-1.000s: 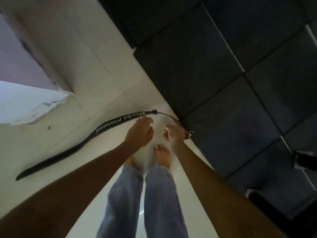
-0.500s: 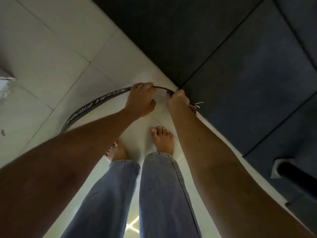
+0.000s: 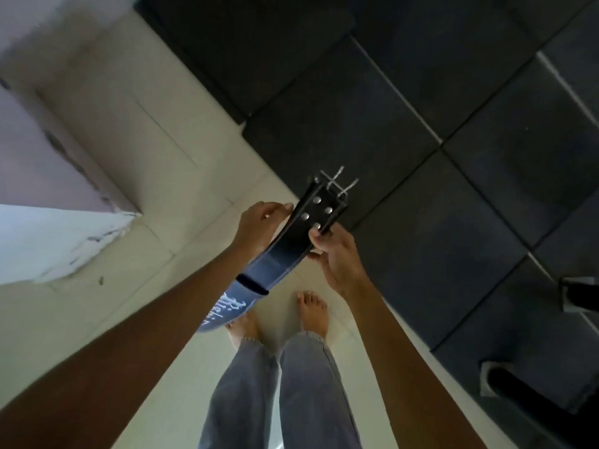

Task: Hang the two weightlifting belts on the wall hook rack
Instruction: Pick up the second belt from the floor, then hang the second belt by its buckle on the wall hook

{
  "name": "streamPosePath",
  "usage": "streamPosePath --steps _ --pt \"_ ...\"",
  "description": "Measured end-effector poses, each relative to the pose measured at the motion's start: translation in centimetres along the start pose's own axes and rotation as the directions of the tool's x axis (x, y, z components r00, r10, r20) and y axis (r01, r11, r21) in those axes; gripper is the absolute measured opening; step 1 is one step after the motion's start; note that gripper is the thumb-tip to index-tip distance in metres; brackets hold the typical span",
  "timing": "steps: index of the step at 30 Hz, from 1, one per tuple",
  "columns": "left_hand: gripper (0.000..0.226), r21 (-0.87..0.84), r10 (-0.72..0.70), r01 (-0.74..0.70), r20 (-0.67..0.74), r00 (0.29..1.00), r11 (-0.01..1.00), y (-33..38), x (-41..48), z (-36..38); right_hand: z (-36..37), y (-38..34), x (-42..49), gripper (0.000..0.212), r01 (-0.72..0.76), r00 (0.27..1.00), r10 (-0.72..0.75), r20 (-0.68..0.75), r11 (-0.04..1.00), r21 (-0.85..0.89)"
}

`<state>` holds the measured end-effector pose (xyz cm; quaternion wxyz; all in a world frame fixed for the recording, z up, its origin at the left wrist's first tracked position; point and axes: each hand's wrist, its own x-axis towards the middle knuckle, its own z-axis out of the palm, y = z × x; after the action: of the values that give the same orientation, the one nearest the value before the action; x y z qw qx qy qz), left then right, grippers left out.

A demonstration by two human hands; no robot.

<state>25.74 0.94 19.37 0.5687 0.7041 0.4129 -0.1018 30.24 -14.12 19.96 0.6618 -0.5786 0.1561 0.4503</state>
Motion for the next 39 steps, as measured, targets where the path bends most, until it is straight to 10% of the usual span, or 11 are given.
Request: streamPosePath --steps 6,11,15,26,30,34,39 --pt "0.065 -0.352 0.086 -0.108 -0.078 0.993 0.930 14.1 -10.6 -10.2 9.6 -11.6 -10.7 0.022 0.142 0.973 -0.110 0.202 0.978 -0.152" --pt "0.017 -0.303 0.248 -0.306 -0.214 0.945 0.903 22.1 -20.9 -17.8 16.4 -20.9 -20.7 0.014 0.310 0.920 -0.241 0.309 0.930 -0.197" --pt "0.031 -0.341 0.339 -0.463 -0.365 0.867 0.818 27.5 -28.6 -22.2 21.6 -26.7 -28.7 0.025 0.478 0.842 -0.369 0.393 0.848 -0.227" --pt "0.038 -0.109 0.582 -0.836 -0.669 0.462 0.538 37.7 -43.2 -29.9 31.1 -37.0 -43.9 0.023 0.812 0.517 -0.621 0.589 0.573 -0.108" --pt "0.049 -0.040 0.586 -0.887 -0.737 0.337 0.460 39.5 -46.2 -31.9 29.1 -32.8 -44.7 0.024 0.821 0.524 -0.490 0.697 0.507 -0.261" --pt "0.056 0.058 0.631 -0.883 -0.721 0.286 0.466 39.4 -47.7 -32.8 26.7 -29.8 -43.9 0.019 0.824 0.554 -0.456 0.697 0.418 -0.381" --pt "0.053 0.079 0.632 -0.875 -0.723 0.280 0.477 39.0 -48.9 -31.7 29.6 -35.3 -47.9 0.018 0.861 0.449 -0.612 0.651 0.491 -0.132"
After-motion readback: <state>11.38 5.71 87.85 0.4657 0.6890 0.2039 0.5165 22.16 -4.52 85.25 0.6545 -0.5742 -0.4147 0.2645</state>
